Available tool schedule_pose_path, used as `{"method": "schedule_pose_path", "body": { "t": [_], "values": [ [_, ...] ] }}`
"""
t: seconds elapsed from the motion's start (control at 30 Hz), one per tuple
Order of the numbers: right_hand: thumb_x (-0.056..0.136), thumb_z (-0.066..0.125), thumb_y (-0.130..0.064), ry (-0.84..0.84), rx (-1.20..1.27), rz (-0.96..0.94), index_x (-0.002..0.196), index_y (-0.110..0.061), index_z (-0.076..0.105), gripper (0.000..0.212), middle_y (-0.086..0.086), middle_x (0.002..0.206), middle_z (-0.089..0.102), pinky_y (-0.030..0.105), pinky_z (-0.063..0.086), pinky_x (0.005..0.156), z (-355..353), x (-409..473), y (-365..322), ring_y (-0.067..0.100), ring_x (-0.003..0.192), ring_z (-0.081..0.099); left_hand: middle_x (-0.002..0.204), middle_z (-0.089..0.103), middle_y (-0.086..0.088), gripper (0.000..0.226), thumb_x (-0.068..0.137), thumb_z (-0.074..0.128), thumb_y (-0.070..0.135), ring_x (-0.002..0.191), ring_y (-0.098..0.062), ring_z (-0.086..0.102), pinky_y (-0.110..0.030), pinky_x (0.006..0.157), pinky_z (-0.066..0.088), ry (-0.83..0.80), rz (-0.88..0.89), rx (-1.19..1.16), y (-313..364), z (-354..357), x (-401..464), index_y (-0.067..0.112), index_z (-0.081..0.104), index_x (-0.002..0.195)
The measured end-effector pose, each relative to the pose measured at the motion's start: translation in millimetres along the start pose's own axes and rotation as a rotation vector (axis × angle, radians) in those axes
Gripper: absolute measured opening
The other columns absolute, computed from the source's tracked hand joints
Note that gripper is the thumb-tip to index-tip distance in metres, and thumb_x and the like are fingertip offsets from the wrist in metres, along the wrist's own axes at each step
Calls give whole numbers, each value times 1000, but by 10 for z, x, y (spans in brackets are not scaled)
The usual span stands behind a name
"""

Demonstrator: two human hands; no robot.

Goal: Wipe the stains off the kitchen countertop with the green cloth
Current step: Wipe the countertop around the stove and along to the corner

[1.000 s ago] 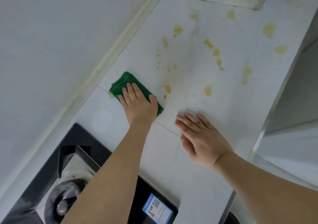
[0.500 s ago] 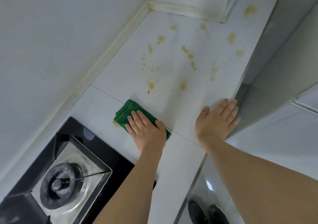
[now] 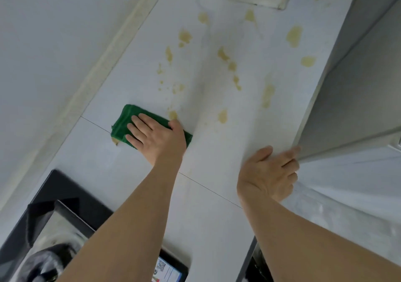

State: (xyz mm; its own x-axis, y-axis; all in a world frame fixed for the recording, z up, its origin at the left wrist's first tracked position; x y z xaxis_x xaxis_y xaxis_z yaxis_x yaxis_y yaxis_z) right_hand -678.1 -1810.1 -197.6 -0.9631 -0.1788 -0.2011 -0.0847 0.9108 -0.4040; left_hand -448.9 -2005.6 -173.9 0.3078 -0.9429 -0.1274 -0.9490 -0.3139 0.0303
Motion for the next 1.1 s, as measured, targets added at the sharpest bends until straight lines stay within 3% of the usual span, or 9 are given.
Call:
{"method": "schedule_pose_path", "body": {
  "t": [0.3,0.57,0.93,1.1],
  "values": [
    [98,28,-44,9,5,14,153,-10,11,67,17,137,43,47,38,87,-1,5,-24,36,110,48,166,-4,-13,77,97,22,44,152,-29,-6,-47,122,-8,-8,6,3,44,-16,-32,3,-3,156],
    [98,25,-46,0,8,19,154,-11,8,68,16,138,42,45,38,88,-3,0,-22,34,111,47,165,-12,-10,78,96,21,46,152,-27,-13,-45,122,-11,-51,119,8,-124,132,-1161,6,-12,155],
    [96,21,-46,11,14,4,153,-10,8,69,19,138,42,47,39,90,32,18,25,37,112,47,166,1,-13,81,91,24,46,152,-30,-3,-49,122,-7,27,23,-48,424,-17,186,3,2,157],
    [98,24,-44,5,-3,12,153,-9,7,67,19,138,41,47,39,91,45,32,22,37,112,46,166,3,-13,78,94,23,43,152,-30,0,-49,123,-3,54,79,-67,466,-36,183,3,4,157]
  ]
}}
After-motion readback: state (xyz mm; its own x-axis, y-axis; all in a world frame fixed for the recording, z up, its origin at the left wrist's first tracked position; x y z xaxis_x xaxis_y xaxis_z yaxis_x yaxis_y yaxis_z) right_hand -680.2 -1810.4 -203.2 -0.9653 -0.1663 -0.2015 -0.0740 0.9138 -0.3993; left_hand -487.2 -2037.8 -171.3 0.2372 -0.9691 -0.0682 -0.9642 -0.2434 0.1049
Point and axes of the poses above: each hand's wrist, its own x-axis towards the middle knuckle, its own z-axis out of the palm, y = z × x, the point moved 8 cm from there along x, towards the middle knuckle
